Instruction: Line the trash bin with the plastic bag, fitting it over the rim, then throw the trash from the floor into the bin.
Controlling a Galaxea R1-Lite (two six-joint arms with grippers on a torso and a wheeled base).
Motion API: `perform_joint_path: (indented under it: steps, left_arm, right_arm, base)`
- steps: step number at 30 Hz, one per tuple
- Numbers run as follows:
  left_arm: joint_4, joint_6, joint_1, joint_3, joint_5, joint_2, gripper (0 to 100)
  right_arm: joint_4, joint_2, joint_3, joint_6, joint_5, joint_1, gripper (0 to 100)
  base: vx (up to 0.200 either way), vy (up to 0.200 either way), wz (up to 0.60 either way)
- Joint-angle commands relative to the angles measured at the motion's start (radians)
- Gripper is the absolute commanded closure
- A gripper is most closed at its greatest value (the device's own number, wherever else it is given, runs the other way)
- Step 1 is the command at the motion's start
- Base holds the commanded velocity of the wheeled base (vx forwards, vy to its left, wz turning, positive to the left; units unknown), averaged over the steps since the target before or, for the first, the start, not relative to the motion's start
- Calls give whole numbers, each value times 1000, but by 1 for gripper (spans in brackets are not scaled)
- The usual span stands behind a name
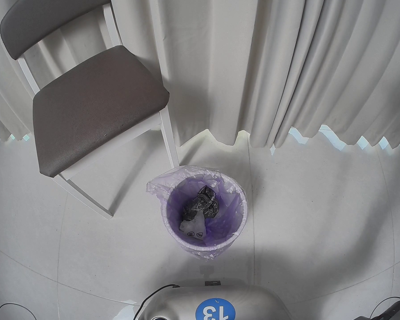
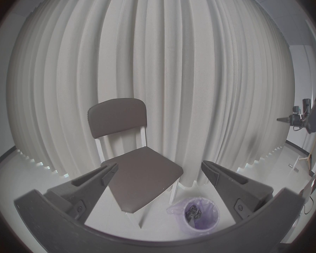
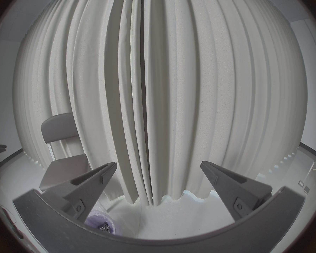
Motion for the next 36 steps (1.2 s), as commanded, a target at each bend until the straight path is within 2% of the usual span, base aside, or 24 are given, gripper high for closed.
perform_joint_path:
  steps: [1, 3, 4, 10, 13, 17, 24, 33, 36]
  left_arm:
    - [161, 32, -9, -124, 45, -147, 0]
    - [201, 34, -13, -151, 57, -156, 0]
    - [270, 34, -30, -207, 82, -162, 0]
    - [371, 54, -92, -259, 159, -186, 0]
    - [431, 135, -108, -251, 180, -236, 0]
    - [514, 175, -124, -262, 198, -292, 0]
    - [604, 236, -124, -274, 249, -354, 0]
    - [652, 250, -118, -288, 280, -394, 0]
    - [759, 250, -113, -331, 309, -430, 0]
  right_arm:
    - [130, -195, -72, 2, -6, -12, 0]
    - [156, -209, -82, 2, -6, -20, 0]
    - [205, -224, -121, -1, -6, -31, 0]
    - [335, -247, -204, -4, -6, -38, 0]
    - [415, -278, -214, -13, -16, -41, 0]
    - [453, -330, -207, -56, -37, -44, 0]
    - [569, -443, -204, -91, -39, -31, 0]
    - [630, -555, -196, -111, -37, -31, 0]
    - [685, -614, -193, -111, -36, -20, 0]
  base:
    - [0, 0, 0]
    - [0, 0, 0]
    - [0, 0, 0]
    - [0, 0, 0]
    - [0, 0, 0]
    - [0, 0, 0]
    - [0, 0, 0]
    - [0, 0, 0]
    - [0, 0, 0]
